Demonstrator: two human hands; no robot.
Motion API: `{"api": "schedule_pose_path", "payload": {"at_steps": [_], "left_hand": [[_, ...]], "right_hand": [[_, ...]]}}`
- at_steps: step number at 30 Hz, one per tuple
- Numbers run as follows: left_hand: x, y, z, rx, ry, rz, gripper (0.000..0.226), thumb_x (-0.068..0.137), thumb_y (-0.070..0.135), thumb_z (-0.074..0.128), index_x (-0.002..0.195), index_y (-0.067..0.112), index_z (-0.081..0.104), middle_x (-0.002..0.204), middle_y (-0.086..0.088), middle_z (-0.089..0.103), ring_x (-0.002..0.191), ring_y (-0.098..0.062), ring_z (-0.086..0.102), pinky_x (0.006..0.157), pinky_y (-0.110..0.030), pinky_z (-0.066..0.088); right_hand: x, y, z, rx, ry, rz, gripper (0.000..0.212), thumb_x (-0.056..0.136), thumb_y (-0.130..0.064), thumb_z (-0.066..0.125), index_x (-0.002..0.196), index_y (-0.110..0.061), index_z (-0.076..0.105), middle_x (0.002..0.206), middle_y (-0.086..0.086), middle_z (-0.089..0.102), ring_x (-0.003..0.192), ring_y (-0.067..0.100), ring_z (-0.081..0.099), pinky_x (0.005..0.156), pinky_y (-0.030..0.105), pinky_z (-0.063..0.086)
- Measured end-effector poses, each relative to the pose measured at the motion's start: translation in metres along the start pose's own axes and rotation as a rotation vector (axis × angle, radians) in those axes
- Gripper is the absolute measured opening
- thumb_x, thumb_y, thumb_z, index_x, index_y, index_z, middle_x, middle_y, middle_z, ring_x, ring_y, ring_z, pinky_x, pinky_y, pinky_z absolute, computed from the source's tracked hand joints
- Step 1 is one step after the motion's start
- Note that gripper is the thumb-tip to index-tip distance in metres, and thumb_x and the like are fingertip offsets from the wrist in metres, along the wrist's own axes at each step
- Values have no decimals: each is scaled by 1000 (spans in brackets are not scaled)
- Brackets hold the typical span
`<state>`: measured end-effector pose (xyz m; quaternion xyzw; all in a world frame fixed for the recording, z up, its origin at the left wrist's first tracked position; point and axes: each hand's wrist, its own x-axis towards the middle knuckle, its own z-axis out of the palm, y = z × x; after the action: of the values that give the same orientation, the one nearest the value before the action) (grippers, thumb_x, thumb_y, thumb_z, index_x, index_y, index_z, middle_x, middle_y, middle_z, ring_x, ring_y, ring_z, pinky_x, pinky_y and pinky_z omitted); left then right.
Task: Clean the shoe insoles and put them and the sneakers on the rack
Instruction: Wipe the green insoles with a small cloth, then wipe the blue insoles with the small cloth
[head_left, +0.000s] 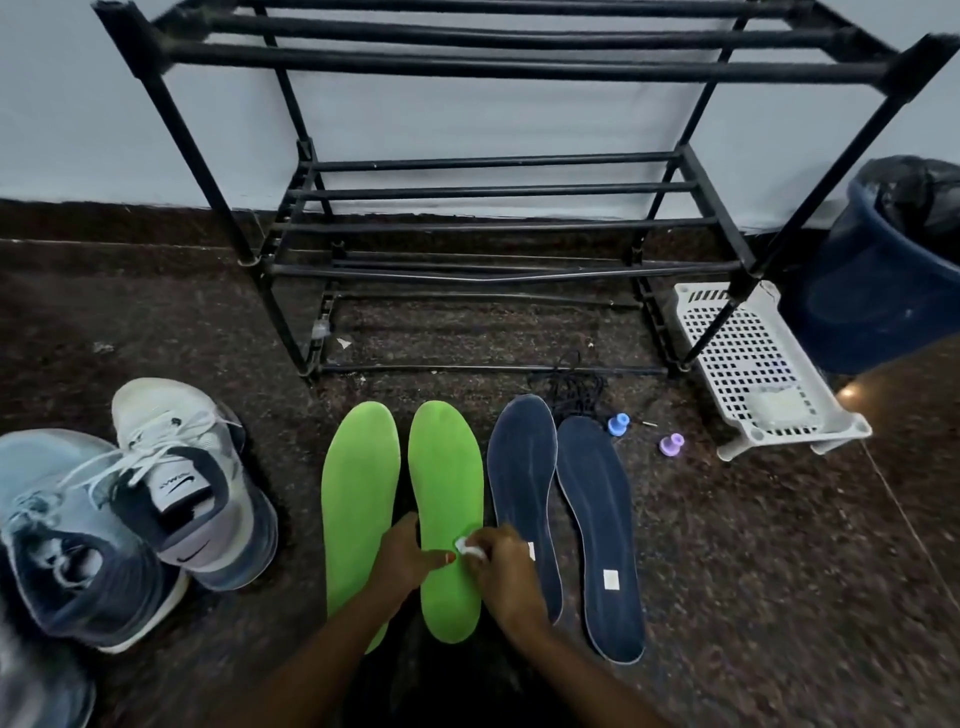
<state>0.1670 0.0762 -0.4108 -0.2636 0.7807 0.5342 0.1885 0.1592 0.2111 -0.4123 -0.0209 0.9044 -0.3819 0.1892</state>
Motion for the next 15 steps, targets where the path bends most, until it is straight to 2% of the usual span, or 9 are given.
{"api": "schedule_pose_path", "payload": {"at_steps": [2, 3, 6, 9, 12, 13, 15], "left_hand": [[-3, 2, 1, 2, -38, 3, 55, 62, 16, 83, 108, 9, 54, 105, -10, 62, 95, -21, 59, 69, -21, 42], [-3, 1, 2, -5, -53, -6, 59, 62, 17, 83, 112, 7, 55, 108, -10, 63, 92, -19, 59, 66, -18, 44], [-5, 0, 2, -36, -60, -19, 40, 75, 0, 74, 111, 2, 57, 106, -12, 63, 78, -9, 57, 56, -6, 43], [-10, 7, 0, -51, -49, -1, 34, 77, -7, 69, 104, 8, 55, 101, -8, 60, 77, -11, 56, 59, -11, 45], [-15, 12, -5, -22, -15, -3, 45, 78, -10, 67, 119, -2, 50, 115, -20, 60, 91, -23, 58, 74, -25, 46], [-18, 17, -7, -7, -5, 2, 49, 78, -10, 67, 123, -5, 47, 118, -23, 59, 96, -26, 59, 77, -26, 45], [-25, 31, -11, 27, 1, 17, 52, 79, -7, 67, 127, -5, 44, 121, -24, 57, 105, -30, 58, 77, -24, 43]], "right_hand": [[1, 3, 2, -41, -11, 22, 17, 90, -25, 56, 101, -16, 65, 108, 2, 54, 95, 13, 57, 79, 23, 43], [1, 3, 4, -60, -14, 35, 18, 90, -28, 56, 102, -17, 65, 108, 0, 54, 97, 13, 57, 78, 23, 42], [3, 7, 10, -40, -11, 49, 17, 89, -26, 58, 101, -18, 66, 109, -1, 58, 98, 12, 57, 81, 25, 46], [4, 7, 13, 5, -14, 74, 14, 87, -23, 61, 97, -18, 68, 107, -1, 62, 95, 11, 59, 80, 27, 49], [-2, -1, 0, 140, 12, 95, 8, 84, -24, 66, 85, -18, 71, 92, -3, 68, 83, 7, 62, 73, 23, 48], [-5, -4, -10, 227, 25, 93, 4, 82, -22, 69, 79, -20, 70, 82, -5, 68, 75, 2, 62, 70, 21, 48], [-10, -13, -34, 344, 42, 94, 13, 79, -16, 72, 69, -23, 65, 66, -14, 62, 59, -7, 58, 61, 12, 45]]}}
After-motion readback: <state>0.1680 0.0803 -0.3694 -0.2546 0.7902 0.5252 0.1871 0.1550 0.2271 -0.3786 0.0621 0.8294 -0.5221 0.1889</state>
